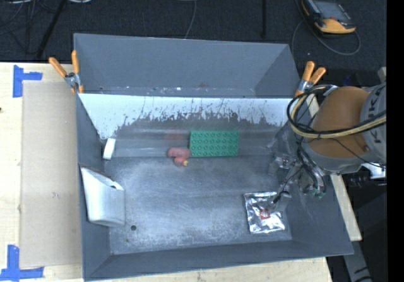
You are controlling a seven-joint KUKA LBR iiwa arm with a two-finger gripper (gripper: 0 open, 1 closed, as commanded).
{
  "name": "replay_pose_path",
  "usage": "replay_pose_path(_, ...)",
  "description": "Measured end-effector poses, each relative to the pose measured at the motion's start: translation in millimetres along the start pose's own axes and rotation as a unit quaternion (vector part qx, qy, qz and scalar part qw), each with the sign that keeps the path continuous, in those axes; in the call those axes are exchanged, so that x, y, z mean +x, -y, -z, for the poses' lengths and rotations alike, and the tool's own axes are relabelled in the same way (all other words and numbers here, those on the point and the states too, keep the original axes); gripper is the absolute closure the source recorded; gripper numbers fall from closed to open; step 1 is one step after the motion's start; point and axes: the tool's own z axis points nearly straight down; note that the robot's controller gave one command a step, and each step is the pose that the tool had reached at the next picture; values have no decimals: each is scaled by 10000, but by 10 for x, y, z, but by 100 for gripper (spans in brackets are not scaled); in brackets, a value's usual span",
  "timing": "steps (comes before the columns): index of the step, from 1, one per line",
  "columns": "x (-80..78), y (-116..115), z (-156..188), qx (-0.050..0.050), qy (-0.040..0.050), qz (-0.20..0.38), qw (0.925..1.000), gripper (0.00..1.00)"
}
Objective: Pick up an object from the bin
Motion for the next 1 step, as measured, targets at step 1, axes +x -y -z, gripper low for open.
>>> replay_pose_path(1, 490, -95, -241, -3, -32, 148, 9999, 0)
